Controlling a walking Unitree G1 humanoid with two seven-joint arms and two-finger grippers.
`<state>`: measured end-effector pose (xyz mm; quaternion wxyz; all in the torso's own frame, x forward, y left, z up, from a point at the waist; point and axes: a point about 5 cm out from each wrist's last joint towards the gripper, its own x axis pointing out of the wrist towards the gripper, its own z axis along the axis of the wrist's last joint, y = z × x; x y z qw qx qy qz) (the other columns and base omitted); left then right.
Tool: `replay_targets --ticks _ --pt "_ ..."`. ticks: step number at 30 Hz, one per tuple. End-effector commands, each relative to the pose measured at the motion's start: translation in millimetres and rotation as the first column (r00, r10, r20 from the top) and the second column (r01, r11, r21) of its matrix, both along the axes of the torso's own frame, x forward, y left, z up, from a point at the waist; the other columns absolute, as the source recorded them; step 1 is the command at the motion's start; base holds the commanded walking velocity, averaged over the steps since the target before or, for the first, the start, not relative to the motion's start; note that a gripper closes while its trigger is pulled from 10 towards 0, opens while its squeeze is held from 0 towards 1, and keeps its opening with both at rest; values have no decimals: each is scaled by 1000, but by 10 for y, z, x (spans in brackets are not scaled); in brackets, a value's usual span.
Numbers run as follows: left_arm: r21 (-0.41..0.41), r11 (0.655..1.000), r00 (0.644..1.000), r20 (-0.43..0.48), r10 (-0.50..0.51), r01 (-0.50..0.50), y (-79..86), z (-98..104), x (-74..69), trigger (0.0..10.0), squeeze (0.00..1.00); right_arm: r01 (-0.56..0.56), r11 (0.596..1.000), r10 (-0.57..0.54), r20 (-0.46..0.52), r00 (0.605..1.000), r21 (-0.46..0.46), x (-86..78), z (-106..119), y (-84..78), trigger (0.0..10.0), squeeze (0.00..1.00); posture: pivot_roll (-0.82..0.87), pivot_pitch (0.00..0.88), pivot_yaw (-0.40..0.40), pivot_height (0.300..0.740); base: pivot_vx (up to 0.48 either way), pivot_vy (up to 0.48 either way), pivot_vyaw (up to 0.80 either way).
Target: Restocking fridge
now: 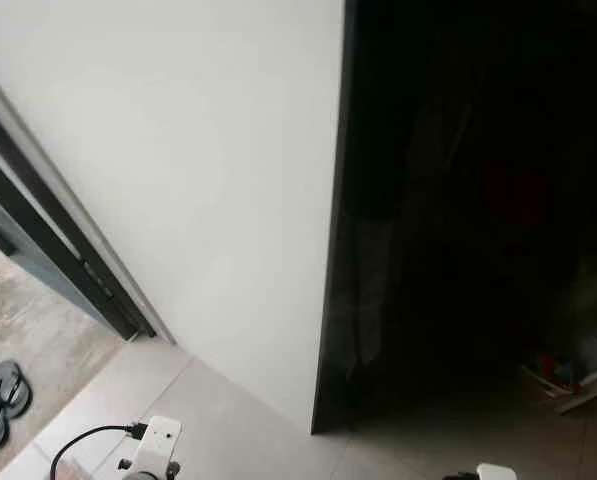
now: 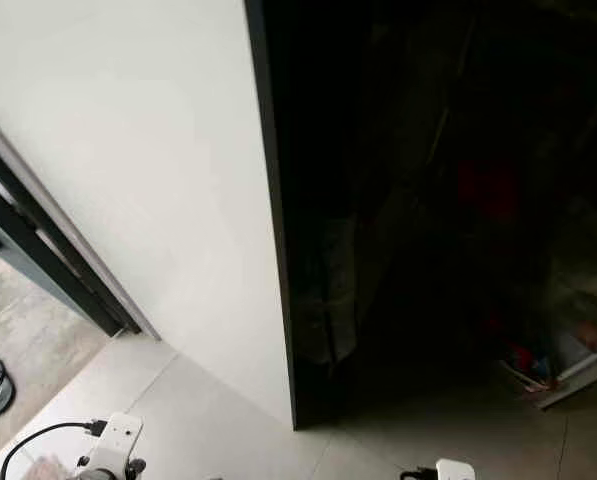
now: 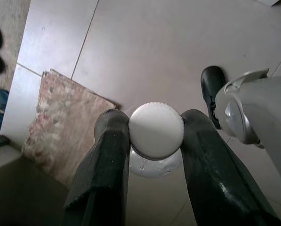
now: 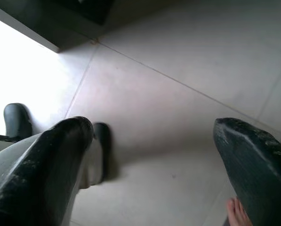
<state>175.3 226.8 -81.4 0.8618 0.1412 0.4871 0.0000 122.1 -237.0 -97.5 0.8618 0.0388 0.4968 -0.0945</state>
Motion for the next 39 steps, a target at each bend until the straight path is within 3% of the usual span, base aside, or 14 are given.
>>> replay_targets --ticks 1,7,10,13,22,39 --pt "-13 1000 1000 12 4 -4 -36 12 43 10000 0 -3 1000 3 -44 999 1 -115 -29 -31 10000 0 10 98 23 740 0 -270 0" --pt "-13 1000 1000 12 3 -3 -45 9 41 10000 0 -6 1000 6 -43 999 -2 -129 -25 -58 10000 0 11 84 21 740 0 -269 0" --pt "-15 1000 1000 12 3 -3 -48 7 39 10000 0 -28 999 27 -57 998 -16 -152 -27 -76 10000 0 13 75 18 740 0 -270 794" --pt "-15 1000 1000 12 3 -3 -50 5 35 10000 0 -36 999 36 -45 998 7 -82 -34 25 10000 0 11 66 21 740 0 -270 794" --pt "-14 1000 1000 8 -6 6 -49 3 29 10000 0 -22 1000 22 -42 999 20 -70 -31 21 10000 0 6 49 21 740 0 -270 515" --pt "-17 1000 1000 12 8 -8 -50 10 46 10000 0 -14 1000 14 -32 999 17 -42 -18 4 10000 0 8 84 18 740 0 -267 455"
